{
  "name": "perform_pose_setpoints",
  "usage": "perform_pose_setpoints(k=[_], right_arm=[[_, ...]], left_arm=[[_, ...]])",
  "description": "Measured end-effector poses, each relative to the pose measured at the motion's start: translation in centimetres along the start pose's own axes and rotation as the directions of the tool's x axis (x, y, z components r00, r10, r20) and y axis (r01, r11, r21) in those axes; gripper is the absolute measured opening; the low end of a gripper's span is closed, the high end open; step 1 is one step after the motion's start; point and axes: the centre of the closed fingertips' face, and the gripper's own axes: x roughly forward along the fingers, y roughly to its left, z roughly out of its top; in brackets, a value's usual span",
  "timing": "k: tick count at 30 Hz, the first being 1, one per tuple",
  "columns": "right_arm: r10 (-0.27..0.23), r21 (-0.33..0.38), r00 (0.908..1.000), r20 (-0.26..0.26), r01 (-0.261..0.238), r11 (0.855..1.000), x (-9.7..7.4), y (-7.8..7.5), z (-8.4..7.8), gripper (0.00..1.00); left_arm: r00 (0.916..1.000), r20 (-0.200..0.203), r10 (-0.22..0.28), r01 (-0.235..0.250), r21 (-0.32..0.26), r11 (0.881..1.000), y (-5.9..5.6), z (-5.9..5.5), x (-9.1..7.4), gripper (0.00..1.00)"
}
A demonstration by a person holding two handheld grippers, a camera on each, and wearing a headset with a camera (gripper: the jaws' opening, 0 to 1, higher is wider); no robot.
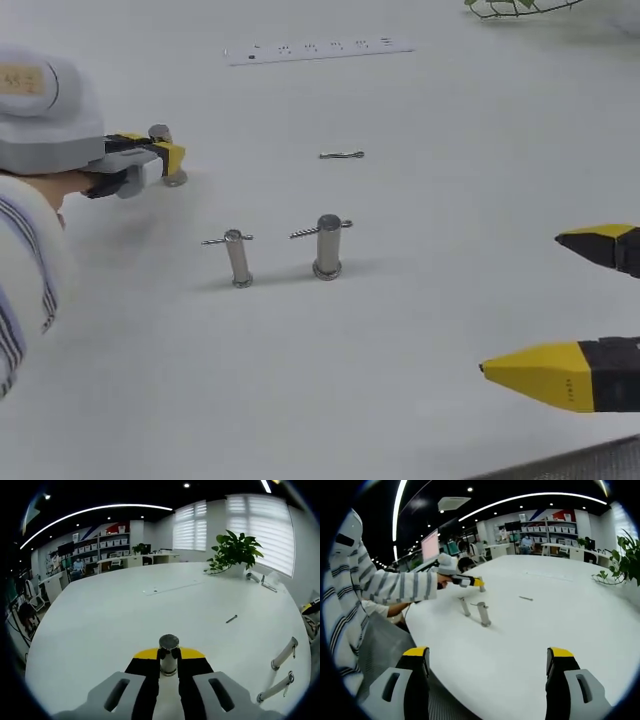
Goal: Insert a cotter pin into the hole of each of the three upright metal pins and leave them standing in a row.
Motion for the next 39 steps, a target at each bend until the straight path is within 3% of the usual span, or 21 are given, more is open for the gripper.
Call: perform_pose_setpoints(k=[5, 10, 16, 17, 20, 22, 24, 26, 29, 30, 33, 34, 35, 36, 39], right_arm=[[-0.012, 0.0, 0.9999, 0.01, 0.012, 1.0, -0.2, -0.4, 0.1, 0.98], [-0.012, -0.003, 0.9998, 0.014, 0.012, 1.0, -0.2, -0.6, 0.2, 0.98], [-0.001, -0.01, 0.9998, 0.022, 0.001, 1.0, 0.0, -0.5, 0.4, 0.98], [0.001, -0.013, 0.9998, 0.021, -0.001, 1.0, 0.0, -0.5, 0.4, 0.98], [0.005, -0.016, 0.9997, 0.023, -0.005, 1.0, 0.1, -0.4, 0.5, 0.98], [0.007, -0.018, 0.9997, 0.024, -0.006, 1.0, 0.0, -0.4, 0.5, 0.98], [0.008, -0.016, 0.9997, 0.025, -0.008, 1.0, 0.0, -0.4, 0.5, 0.97], [0.011, -0.012, 0.9996, 0.025, -0.01, 1.0, 0.1, -0.4, 0.4, 0.97], [0.014, -0.013, 0.9997, 0.022, -0.014, 1.0, 0.1, -0.3, 0.3, 0.97], [0.015, -0.013, 0.9996, 0.024, -0.015, 1.0, 0.2, -0.3, 0.3, 0.97], [0.017, -0.015, 0.9997, 0.02, -0.016, 1.0, 0.3, -0.2, 0.3, 0.97], [0.018, -0.015, 0.9997, 0.02, -0.017, 1.0, 0.4, -0.2, 0.3, 0.97], [0.019, -0.014, 0.9996, 0.019, -0.019, 1.0, 0.4, -0.1, 0.3, 0.97], [0.023, -0.015, 0.9996, 0.017, -0.023, 1.0, 0.5, 0.0, 0.3, 0.97], [0.025, -0.017, 0.9996, 0.015, -0.024, 1.0, 0.6, 0.1, 0.2, 0.97]], left_arm=[[0.9996, -0.028, -0.001, 0.001, 0.007, 1.0, 0.3, -0.4, -1.1, 0.11], [0.9996, -0.012, -0.025, 0.025, -0.005, 1.0, 0.0, 0.3, -3.1, 0.11], [0.9958, -0.002, -0.091, 0.091, 0.042, 0.995, -1.6, 1.3, -6.0, 0.11], [0.9946, -0.006, -0.103, 0.104, 0.076, 0.992, -2.0, 1.4, -6.7, 0.11], [0.989, 0.004, -0.148, 0.147, 0.087, 0.985, -3.1, 1.8, -8.3, 0.11], [0.9788, 0.02, -0.204, 0.201, 0.1, 0.974, -4.3, 2.2, -9.5, 0.11], [0.9673, 0.049, -0.249, 0.239, 0.152, 0.959, -5.3, 2.9, -10.7, 0.11], [0.9498, 0.059, -0.307, 0.297, 0.141, 0.944, -6.6, 3.3, -11.9, 0.11], [0.9278, 0.061, -0.368, 0.352, 0.185, 0.918, -7.7, 3.4, -13.2, 0.11], [0.9229, 0.059, -0.381, 0.365, 0.185, 0.913, -8.0, 3.4, -13.5, 0.11], [0.9011, 0.032, -0.433, 0.415, 0.226, 0.881, -9.6, 2.9, -14.4, 0.11], [0.8901, 0.026, -0.455, 0.435, 0.248, 0.866, -10.4, 2.7, -14.8, 0.11], [0.885, 0.03, -0.465, 0.444, 0.245, 0.862, -10.9, 2.6, -14.9, 0.11], [0.8742, 0.031, -0.485, 0.464, 0.243, 0.852, -11.8, 2.4, -15.2, 0.11], [0.8577, -0.005, -0.514, 0.497, 0.263, 0.827, -13.5, 1.5, -15.2, 0.11]])
